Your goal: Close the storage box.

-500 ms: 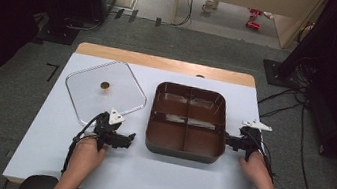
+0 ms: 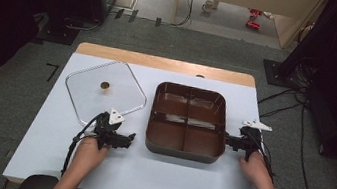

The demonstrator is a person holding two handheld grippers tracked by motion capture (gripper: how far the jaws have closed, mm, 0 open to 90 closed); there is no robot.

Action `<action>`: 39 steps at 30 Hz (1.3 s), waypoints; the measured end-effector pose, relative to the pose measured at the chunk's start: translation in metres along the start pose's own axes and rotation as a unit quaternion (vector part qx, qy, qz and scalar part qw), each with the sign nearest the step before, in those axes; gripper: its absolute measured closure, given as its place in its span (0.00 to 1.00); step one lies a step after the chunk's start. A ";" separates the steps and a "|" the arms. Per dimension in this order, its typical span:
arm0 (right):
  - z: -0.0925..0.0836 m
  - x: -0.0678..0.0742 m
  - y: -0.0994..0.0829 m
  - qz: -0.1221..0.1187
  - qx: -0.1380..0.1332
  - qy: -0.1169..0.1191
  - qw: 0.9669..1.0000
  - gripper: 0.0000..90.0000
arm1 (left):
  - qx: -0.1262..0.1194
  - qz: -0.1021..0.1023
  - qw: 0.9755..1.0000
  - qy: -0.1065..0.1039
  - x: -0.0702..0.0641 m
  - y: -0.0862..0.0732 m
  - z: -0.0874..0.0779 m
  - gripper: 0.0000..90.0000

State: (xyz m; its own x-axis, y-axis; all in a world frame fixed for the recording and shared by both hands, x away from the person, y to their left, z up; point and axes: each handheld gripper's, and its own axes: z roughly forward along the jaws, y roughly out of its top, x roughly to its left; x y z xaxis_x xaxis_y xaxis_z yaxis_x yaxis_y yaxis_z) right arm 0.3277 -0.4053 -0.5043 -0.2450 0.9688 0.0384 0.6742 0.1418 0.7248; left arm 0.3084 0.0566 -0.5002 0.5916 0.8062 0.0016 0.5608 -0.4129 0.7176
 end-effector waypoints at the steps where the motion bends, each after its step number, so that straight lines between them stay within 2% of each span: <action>1: 0.000 0.000 0.000 0.000 0.000 0.000 1.000 0.13 | 0.000 0.000 1.000 0.000 0.000 0.000 0.000 0.07; 32: 0.000 0.000 0.000 0.000 0.000 0.000 1.000 0.13 | 0.000 0.001 1.000 0.001 0.000 0.000 0.000 0.07; 39: 0.000 0.000 0.000 0.000 0.000 0.000 1.000 0.13 | 0.008 -0.009 1.000 0.009 -0.003 0.002 0.001 0.06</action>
State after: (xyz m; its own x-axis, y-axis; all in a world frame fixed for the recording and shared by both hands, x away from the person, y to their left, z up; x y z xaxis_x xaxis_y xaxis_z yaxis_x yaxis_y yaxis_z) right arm 0.3277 -0.4053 -0.5043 -0.2450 0.9687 0.0387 0.6746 0.1417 0.7245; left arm 0.3084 0.0534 -0.4990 0.5716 0.8205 0.0016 0.5806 -0.4059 0.7058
